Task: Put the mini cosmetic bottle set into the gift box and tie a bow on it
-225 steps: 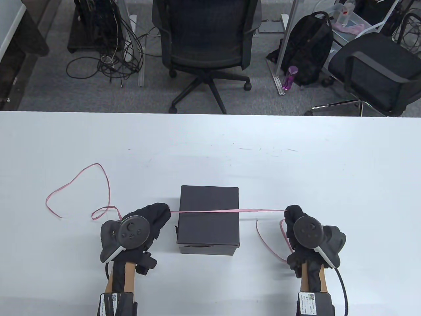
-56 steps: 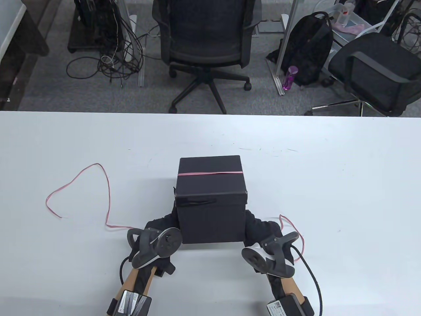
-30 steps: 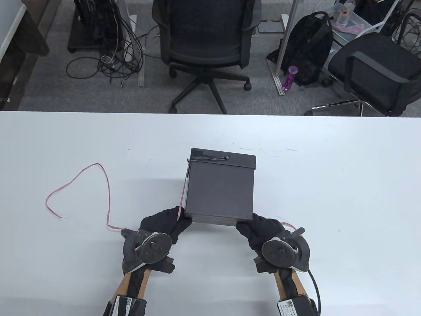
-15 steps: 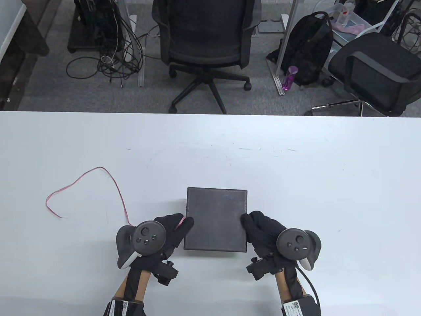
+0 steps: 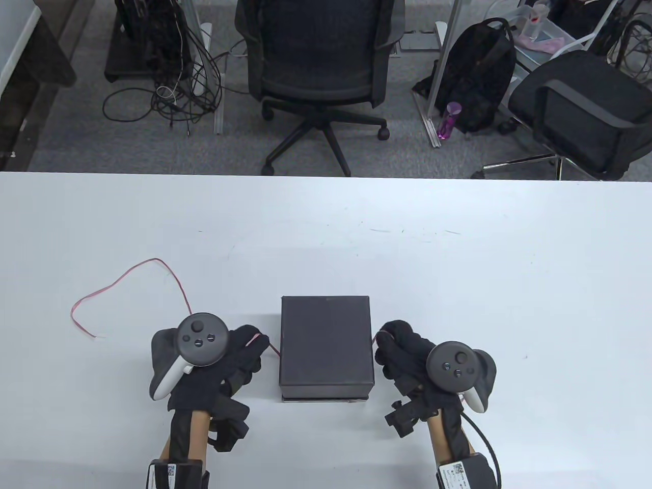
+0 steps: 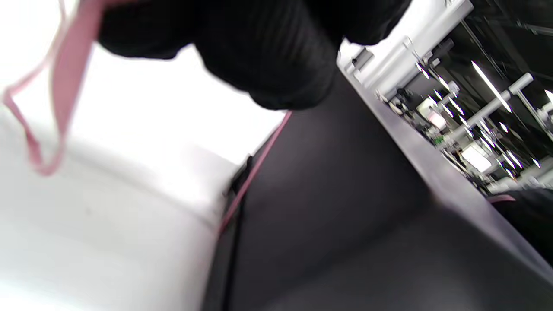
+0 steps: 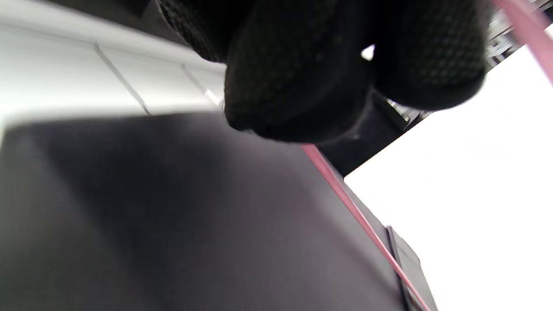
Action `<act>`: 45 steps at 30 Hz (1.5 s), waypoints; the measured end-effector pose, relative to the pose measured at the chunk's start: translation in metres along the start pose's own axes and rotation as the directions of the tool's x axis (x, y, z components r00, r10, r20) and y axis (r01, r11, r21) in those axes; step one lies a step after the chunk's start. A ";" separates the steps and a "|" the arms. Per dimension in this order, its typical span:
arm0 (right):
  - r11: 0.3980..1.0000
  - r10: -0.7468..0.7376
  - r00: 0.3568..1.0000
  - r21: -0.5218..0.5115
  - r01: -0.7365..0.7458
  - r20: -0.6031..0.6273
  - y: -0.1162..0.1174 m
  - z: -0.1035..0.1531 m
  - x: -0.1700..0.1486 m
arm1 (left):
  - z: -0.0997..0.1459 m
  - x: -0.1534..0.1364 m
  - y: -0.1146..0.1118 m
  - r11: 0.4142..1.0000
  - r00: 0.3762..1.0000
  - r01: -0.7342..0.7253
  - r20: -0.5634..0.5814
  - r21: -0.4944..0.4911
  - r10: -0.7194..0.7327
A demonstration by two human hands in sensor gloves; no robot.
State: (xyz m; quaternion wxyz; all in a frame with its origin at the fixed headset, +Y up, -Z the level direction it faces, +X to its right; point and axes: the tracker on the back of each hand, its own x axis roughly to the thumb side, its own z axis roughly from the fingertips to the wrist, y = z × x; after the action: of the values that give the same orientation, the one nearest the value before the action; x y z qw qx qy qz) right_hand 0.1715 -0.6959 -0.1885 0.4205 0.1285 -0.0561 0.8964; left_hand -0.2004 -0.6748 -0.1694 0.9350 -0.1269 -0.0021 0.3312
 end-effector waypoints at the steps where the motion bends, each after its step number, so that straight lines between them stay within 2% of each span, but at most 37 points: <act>1: 0.997 -0.064 0.998 -0.041 0.063 -0.005 -0.007 0.001 -0.001 | 0.002 -0.005 0.006 0.999 0.999 -0.033 -0.008 0.034 0.033; 3: 0.972 -0.213 0.977 -0.099 0.212 -0.007 -0.017 0.002 -0.004 | 0.006 -0.014 0.016 0.986 0.990 -0.141 0.009 0.084 0.141; 6: 0.881 -0.462 0.887 -0.109 0.461 0.018 -0.027 0.003 -0.009 | 0.007 -0.026 0.021 0.911 0.907 -0.410 0.123 0.039 0.402; 7: 0.827 -0.557 0.830 -0.072 0.558 0.039 -0.029 0.002 -0.011 | 0.006 -0.029 0.020 0.844 0.831 -0.536 0.168 -0.011 0.530; 9: 0.702 -0.711 0.698 0.026 0.712 0.081 -0.029 0.000 -0.009 | 0.003 -0.029 0.017 0.717 0.682 -0.688 0.237 -0.115 0.692; 11: 0.598 -0.801 0.590 0.067 0.799 0.105 -0.029 -0.002 -0.004 | 0.001 -0.024 0.014 0.614 0.558 -0.762 0.274 -0.206 0.783; 12: 0.574 -0.817 0.564 0.079 0.815 0.119 -0.029 -0.004 0.001 | -0.001 -0.018 0.016 0.582 0.514 -0.776 0.289 -0.244 0.807; 13: 0.583 -0.811 0.573 0.083 0.808 0.120 -0.030 -0.007 0.005 | -0.003 -0.012 0.020 0.561 0.483 -0.785 0.306 -0.262 0.820; 15: 0.647 -0.762 0.640 0.074 0.759 0.097 -0.030 -0.013 0.012 | -0.003 0.007 0.035 0.539 0.437 -0.797 0.356 -0.272 0.826; 17: 0.725 -0.688 0.720 0.056 0.686 0.087 -0.030 -0.018 0.018 | 0.002 0.028 0.052 0.564 0.423 -0.781 0.438 -0.266 0.793; 20: 0.753 -0.658 0.748 0.047 0.657 0.082 -0.033 -0.026 0.029 | 0.007 0.046 0.070 0.586 0.431 -0.785 0.503 -0.201 0.749; 21: 0.753 -0.658 0.747 0.044 0.657 0.101 -0.036 -0.029 0.033 | 0.007 0.047 0.072 0.590 0.439 -0.788 0.513 -0.175 0.738; 24: 0.743 -0.659 0.729 0.011 0.669 0.186 -0.052 -0.034 0.048 | 0.003 0.042 0.067 0.625 0.511 -0.772 0.473 -0.114 0.718; 28: 0.670 -0.713 0.639 0.010 0.742 0.289 -0.071 -0.033 0.068 | -0.004 0.034 0.056 0.678 0.599 -0.732 0.411 -0.067 0.687; 31: 0.717 -0.669 0.689 -0.004 0.697 0.277 -0.070 -0.033 0.070 | -0.001 0.045 0.068 0.661 0.567 -0.748 0.457 -0.063 0.685; 35: 0.752 -0.634 0.733 -0.025 0.659 0.246 -0.064 -0.034 0.068 | 0.015 0.070 0.095 0.598 0.443 -0.799 0.609 -0.065 0.658; 37: 0.771 -0.608 0.752 -0.037 0.636 0.256 -0.066 -0.034 0.070 | 0.022 0.079 0.106 0.585 0.407 -0.807 0.648 -0.075 0.644; 41: 0.755 -0.602 0.719 -0.043 0.654 0.347 -0.083 -0.032 0.087 | 0.023 0.078 0.103 0.619 0.462 -0.785 0.635 -0.033 0.620; 45: 0.705 -0.625 0.641 -0.031 0.709 0.445 -0.103 -0.026 0.110 | 0.013 0.064 0.084 0.655 0.535 -0.755 0.568 -0.011 0.626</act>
State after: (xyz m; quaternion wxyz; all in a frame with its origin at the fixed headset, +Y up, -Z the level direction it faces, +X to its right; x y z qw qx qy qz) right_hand 0.1779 -0.5433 -0.1837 0.7120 0.2779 -0.1806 0.6190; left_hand -0.2038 -0.5689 -0.1825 0.6942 0.0904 -0.1669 0.6943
